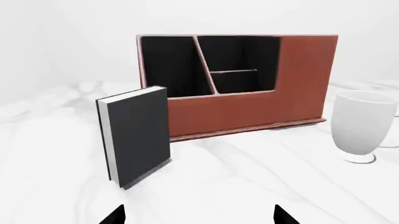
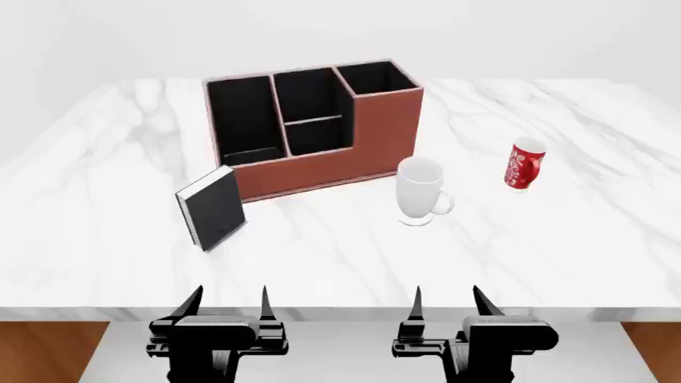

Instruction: Pick up the red mug and place it to the right of the caddy.

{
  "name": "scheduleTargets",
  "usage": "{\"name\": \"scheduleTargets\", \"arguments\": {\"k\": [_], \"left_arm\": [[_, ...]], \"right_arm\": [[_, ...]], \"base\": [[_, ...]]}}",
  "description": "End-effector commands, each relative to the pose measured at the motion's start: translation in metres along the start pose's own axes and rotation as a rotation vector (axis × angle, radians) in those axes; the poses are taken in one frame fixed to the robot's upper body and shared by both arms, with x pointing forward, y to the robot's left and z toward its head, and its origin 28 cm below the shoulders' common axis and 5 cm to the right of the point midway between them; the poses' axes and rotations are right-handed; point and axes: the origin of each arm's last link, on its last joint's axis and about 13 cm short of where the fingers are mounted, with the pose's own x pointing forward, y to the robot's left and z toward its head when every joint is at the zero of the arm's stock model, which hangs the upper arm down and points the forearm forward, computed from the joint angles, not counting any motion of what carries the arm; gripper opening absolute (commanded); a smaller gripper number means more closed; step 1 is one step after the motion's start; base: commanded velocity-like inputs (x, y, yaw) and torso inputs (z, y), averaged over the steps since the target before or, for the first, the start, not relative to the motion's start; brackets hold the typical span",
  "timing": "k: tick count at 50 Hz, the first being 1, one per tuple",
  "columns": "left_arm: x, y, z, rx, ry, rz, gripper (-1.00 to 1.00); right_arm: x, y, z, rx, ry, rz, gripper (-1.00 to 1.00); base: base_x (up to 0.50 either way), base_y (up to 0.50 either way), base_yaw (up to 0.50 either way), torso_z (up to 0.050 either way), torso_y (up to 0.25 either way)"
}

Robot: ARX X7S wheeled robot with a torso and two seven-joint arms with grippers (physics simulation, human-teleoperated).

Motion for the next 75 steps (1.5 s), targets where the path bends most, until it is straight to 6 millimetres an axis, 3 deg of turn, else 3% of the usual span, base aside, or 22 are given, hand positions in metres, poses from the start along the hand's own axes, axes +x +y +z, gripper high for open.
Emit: {"name": "scheduleTargets", "arguments": {"k": [1,14,62,75], "left_arm": [[-0.0014,0.0006,0.001,-0.001,-0.003,0.003,1.0],[-0.0019,0.0007,0.0005,0.006,-0.001,0.005,1.0],[-0.0011,0.0009,-0.0003,0.012,0.005,-0.004,1.0],[-0.0009,0.0011,0.0009,0.017,0.008,0.0,1.0]], "right_arm": [[-0.002,0.0004,0.0008,-0.016,-0.015,-0.008,1.0],[-0.003,0.0001,-0.0009,-0.004,0.034,0.019,1.0],[0.0017,-0.0019,-0.0017,0.012,0.046,-0.03,1.0],[0.0015,-0.0022,0.0024,0.009,0.05,-0.025,1.0]], "base": [[0.0,0.0,0.0,0.0,0.0],[0.0,-0.02,0.0,0.0,0.0],[0.0,-0.5,0.0,0.0,0.0],[0.0,-0.02,0.0,0.0,0.0]]}}
